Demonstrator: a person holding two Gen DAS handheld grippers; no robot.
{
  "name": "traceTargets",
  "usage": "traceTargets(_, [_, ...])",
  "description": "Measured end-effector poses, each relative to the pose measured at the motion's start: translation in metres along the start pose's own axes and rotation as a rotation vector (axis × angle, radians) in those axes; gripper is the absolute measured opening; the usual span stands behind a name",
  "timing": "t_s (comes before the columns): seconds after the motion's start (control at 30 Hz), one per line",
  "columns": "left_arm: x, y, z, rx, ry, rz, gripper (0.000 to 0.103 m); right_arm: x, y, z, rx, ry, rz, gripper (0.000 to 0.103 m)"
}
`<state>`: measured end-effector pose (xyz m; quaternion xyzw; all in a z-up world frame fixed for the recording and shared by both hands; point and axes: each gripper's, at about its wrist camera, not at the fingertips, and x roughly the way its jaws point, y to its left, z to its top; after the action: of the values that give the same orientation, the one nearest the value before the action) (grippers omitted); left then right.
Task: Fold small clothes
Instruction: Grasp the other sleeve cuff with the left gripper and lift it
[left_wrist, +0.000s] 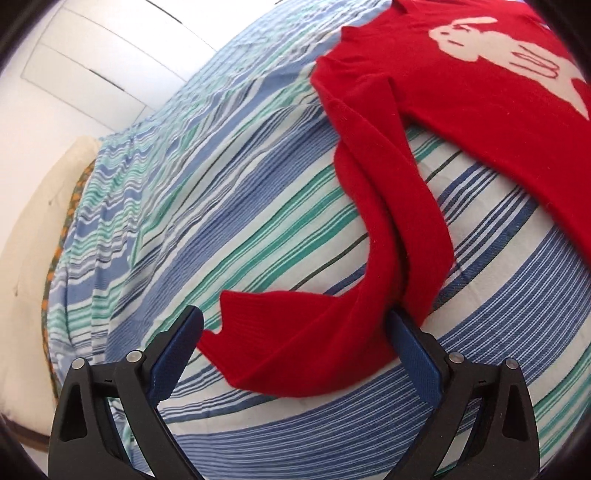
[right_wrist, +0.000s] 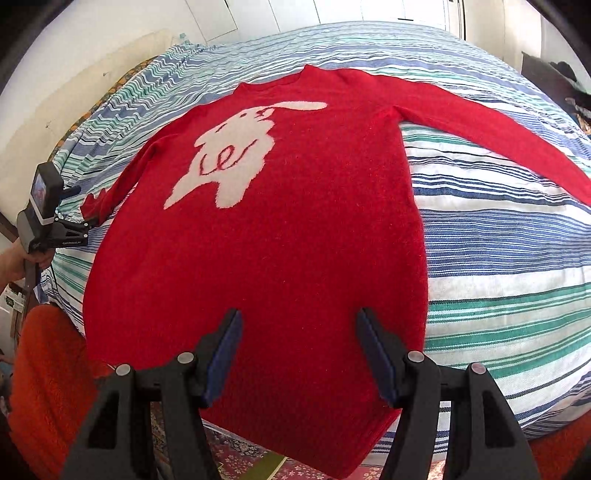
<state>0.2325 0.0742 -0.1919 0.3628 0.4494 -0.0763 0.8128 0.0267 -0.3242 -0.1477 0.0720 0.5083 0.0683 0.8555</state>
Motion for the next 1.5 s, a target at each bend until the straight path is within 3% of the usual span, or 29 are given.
traceTargets(0.03, [0.0,0.007,0.003,-0.036,0.021,-0.078,0.074,-0.001,0.001,0.0,-0.008,-0.001,-0.006,0.064])
traceTargets(0.07, [0.001,0.017,0.005,-0.091,0.052,-0.193,0.04,-0.001,0.002,-0.001,-0.014,-0.003,-0.009,0.064])
traceTargets(0.1, [0.002,0.028,0.005,-0.164,0.089,-0.325,0.021,-0.001,0.002,-0.002,-0.016,-0.004,-0.008,0.064])
traceTargets(0.13, [0.001,0.037,0.005,-0.225,0.113,-0.407,0.006,-0.001,0.001,-0.002,-0.015,-0.005,-0.005,0.064])
traceTargets(0.2, [-0.01,0.053,0.004,-0.303,0.106,-0.497,0.004,0.001,-0.002,-0.002,-0.007,-0.002,0.002,0.064])
traceTargets(0.27, [-0.025,0.085,0.001,-0.49,0.071,-0.661,0.004,0.002,-0.004,-0.002,0.0,-0.002,0.009,0.064])
traceTargets(0.3, [-0.035,0.103,-0.002,-0.594,0.034,-0.701,0.004,0.002,-0.004,-0.001,0.003,-0.004,0.012,0.064])
traceTargets(0.33, [-0.04,0.121,-0.006,-0.696,0.006,-0.701,0.007,0.002,-0.005,-0.001,0.006,-0.006,0.016,0.064])
traceTargets(0.4, [-0.036,0.155,-0.023,-0.913,0.031,-0.622,0.018,0.001,-0.005,-0.002,0.011,-0.009,0.02,0.064])
traceTargets(0.47, [-0.026,0.168,-0.04,-0.988,0.095,-0.489,0.053,0.001,-0.006,-0.003,0.013,-0.011,0.021,0.064])
traceTargets(0.53, [-0.021,0.164,-0.047,-0.925,0.139,-0.366,0.056,0.001,-0.005,-0.003,0.013,-0.01,0.02,0.064])
traceTargets(0.57, [-0.023,0.156,-0.05,-0.869,0.14,-0.343,0.056,0.001,-0.005,-0.003,0.014,-0.01,0.021,0.064])
traceTargets(0.63, [-0.031,0.137,-0.054,-0.735,0.094,-0.332,0.056,0.0,-0.005,-0.004,0.014,-0.012,0.019,0.064])
traceTargets(0.7, [-0.045,0.108,-0.053,-0.569,0.036,-0.331,0.062,0.0,-0.005,-0.005,0.012,-0.011,0.016,0.064])
traceTargets(0.73, [-0.052,0.09,-0.052,-0.475,0.009,-0.311,0.07,0.001,-0.004,-0.005,0.009,-0.009,0.014,0.064])
traceTargets(0.77, [-0.057,0.073,-0.049,-0.381,-0.013,-0.268,0.079,0.001,-0.004,-0.005,0.005,-0.006,0.011,0.065])
traceTargets(0.87, [-0.052,0.027,-0.038,-0.111,-0.039,-0.081,0.087,0.004,0.0,-0.004,-0.01,-0.001,0.001,0.069])
traceTargets(0.93, [-0.03,0.006,-0.032,0.007,-0.003,-0.022,0.087,0.006,0.003,-0.004,-0.024,0.0,-0.01,0.071])
traceTargets(1.03, [-0.008,-0.007,-0.024,0.083,0.032,-0.012,0.087,0.006,0.006,-0.005,-0.038,-0.001,-0.02,0.071])
traceTargets(1.07, [-0.006,-0.003,-0.02,0.064,0.052,-0.052,0.067,0.006,0.005,-0.005,-0.034,-0.002,-0.017,0.071])
traceTargets(1.13, [-0.004,0.023,-0.013,-0.097,0.123,-0.261,0.008,0.004,0.002,-0.005,-0.02,-0.005,-0.006,0.071])
traceTargets(1.2, [-0.015,0.057,-0.006,-0.276,0.102,-0.395,0.006,0.003,0.0,-0.006,-0.01,-0.007,0.001,0.071])
traceTargets(1.23, [-0.023,0.08,-0.004,-0.392,0.075,-0.51,0.006,0.003,0.0,-0.006,-0.009,-0.007,0.004,0.071])
traceTargets(1.3, [-0.036,0.133,-0.007,-0.664,-0.011,-0.682,0.007,0.003,0.0,-0.005,-0.009,-0.006,0.006,0.071])
traceTargets(1.37, [-0.03,0.176,-0.016,-0.874,-0.022,-0.706,0.024,0.003,0.0,-0.005,-0.01,-0.006,0.005,0.071])
traceTargets(1.4, [-0.019,0.191,-0.023,-0.943,0.009,-0.687,0.034,0.004,0.0,-0.005,-0.011,-0.006,0.005,0.071])
traceTargets(1.43, [-0.006,0.202,-0.033,-1.001,0.061,-0.625,0.058,0.004,0.0,-0.004,-0.011,-0.006,0.005,0.071])
traceTargets(1.47, [0.007,0.211,-0.046,-1.058,0.124,-0.543,0.07,0.005,0.0,-0.004,-0.009,-0.006,0.006,0.071])
traceTargets(1.5, [0.018,0.217,-0.06,-1.104,0.181,-0.488,0.07,0.005,0.0,-0.003,-0.006,-0.007,0.008,0.071])
